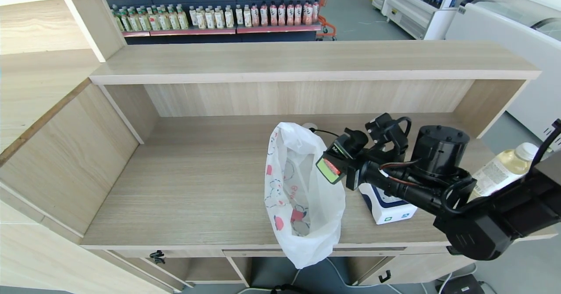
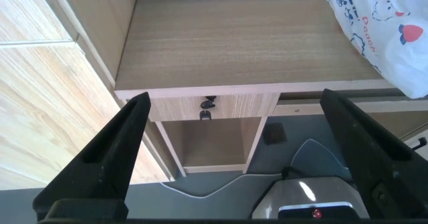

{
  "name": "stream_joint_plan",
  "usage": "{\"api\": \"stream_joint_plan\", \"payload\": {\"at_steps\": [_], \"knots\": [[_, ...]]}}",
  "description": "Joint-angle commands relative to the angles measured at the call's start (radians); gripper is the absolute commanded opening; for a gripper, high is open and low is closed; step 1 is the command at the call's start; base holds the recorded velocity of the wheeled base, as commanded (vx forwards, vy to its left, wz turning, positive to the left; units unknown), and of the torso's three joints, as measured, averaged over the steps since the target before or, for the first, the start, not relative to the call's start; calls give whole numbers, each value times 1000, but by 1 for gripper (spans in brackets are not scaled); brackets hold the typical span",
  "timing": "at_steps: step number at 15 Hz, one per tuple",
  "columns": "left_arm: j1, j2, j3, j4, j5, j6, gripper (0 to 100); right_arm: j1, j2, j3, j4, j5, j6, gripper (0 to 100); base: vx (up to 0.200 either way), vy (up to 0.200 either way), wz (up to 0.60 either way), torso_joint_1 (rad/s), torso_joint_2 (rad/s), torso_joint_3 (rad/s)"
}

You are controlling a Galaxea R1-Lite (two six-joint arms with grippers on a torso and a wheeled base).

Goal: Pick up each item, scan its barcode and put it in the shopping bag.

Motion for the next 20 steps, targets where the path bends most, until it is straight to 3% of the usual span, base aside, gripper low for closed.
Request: {"api": "stream_joint_plan", "payload": {"at_steps": [1,4,10,20], "knots": [[0,0,0,0,0,0,100,21,40,4,-23,16,-2,0,0,0,0,0,0,0],[0,0,0,0,0,0,100,44,155,13,-183,19,-13,0,0,0,0,0,0,0],[0,0,0,0,0,0,100,44,320,-28,-290,91,-13,0,0,0,0,0,0,0],[0,0,0,0,0,0,100,50,481,-129,-328,115,-18,0,0,0,0,0,0,0]]}}
